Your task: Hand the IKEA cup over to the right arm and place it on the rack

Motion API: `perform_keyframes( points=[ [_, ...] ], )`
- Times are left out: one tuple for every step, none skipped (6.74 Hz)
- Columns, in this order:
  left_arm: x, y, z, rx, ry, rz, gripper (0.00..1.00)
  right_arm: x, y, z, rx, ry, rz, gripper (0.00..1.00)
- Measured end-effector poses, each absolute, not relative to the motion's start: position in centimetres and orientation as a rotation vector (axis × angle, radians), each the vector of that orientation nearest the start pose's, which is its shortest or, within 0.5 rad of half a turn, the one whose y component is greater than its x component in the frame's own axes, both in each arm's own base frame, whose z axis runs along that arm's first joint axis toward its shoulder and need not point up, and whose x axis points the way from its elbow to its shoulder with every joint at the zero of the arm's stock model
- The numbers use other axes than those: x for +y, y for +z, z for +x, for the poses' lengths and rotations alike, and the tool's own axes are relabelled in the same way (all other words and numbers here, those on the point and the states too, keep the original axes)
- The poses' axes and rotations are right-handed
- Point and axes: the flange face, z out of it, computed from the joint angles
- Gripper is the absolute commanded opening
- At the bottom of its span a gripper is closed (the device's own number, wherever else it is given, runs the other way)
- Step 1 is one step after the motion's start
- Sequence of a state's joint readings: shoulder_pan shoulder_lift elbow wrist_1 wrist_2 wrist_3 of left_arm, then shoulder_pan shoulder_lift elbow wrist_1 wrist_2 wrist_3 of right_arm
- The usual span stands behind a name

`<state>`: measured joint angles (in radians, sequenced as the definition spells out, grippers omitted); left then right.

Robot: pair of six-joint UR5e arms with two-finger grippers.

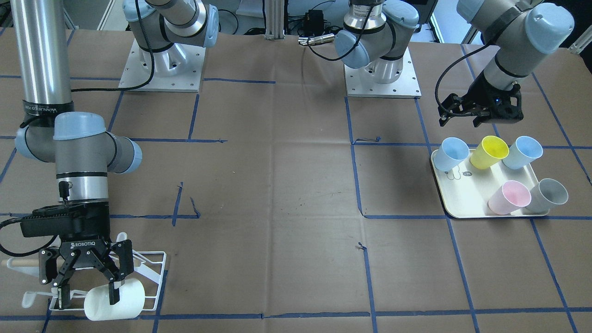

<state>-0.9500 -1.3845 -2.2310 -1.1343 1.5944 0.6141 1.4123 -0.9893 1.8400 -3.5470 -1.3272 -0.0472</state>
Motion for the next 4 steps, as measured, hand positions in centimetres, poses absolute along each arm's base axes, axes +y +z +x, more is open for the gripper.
perform_keyframes(
  points=[
    [-37.6,27.0,10.8,3.137,0.051,-0.011,0.99,-64.0,27.3,5.7,2.563,-1.646,-0.056,1.0],
    [-37.8,24.7,10.9,3.133,0.04,-0.011,0.99,-64.0,27.9,5.8,2.553,-1.661,-0.059,1.0],
    [-38.0,23.3,10.8,3.13,0.033,-0.003,0.99,-64.0,29.4,6.0,2.529,-1.69,-0.07,1.0],
    [-38.3,22.7,10.2,3.127,0.028,0.019,0.99,-63.6,31.7,6.4,2.496,-1.729,-0.088,1.0]
  ],
)
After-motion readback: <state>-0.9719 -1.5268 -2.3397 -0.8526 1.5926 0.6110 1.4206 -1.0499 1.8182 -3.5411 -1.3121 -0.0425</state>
